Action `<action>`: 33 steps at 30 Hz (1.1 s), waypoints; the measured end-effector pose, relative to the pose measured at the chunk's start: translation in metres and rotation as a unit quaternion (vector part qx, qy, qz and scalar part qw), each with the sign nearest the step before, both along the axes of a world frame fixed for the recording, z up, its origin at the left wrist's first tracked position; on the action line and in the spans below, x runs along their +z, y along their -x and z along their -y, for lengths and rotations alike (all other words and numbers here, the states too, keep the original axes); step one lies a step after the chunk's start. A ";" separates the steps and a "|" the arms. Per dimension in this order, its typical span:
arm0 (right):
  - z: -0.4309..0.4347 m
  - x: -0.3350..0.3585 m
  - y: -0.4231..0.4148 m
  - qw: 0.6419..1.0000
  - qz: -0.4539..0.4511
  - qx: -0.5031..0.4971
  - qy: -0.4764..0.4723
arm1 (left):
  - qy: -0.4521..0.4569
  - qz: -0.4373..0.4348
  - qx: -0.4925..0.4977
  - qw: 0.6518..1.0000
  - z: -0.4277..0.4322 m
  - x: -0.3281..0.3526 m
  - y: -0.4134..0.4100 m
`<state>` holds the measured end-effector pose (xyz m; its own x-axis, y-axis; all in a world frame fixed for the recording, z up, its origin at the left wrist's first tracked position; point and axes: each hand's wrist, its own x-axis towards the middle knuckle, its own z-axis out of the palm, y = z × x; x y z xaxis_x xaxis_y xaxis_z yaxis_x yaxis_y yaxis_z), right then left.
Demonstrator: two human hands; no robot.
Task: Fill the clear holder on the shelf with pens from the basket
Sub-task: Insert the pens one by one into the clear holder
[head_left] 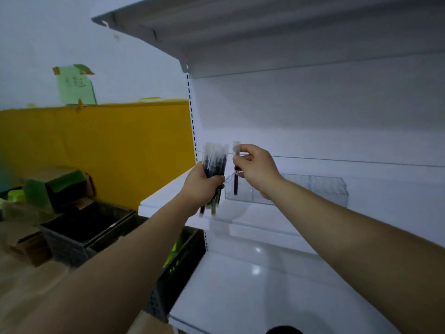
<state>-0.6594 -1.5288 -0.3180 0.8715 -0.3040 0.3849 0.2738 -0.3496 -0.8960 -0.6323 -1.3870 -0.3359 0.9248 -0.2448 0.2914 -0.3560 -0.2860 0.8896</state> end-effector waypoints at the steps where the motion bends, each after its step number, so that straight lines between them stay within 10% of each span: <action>1: 0.007 0.002 -0.006 1.000 0.005 -0.015 -0.003 | -0.005 -0.002 -0.006 1.000 0.005 0.000 -0.008; 33: 0.051 -0.006 -0.137 0.989 0.021 -0.147 -0.023 | -0.012 -0.019 -0.082 0.996 0.024 -0.023 -0.126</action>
<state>-0.5224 -1.5800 -0.3240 0.7266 -0.5596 0.3987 0.2042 -0.3782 -0.9029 -0.5061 -1.4111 -0.3593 0.8823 -0.3991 0.2494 -0.3659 -0.2483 0.8969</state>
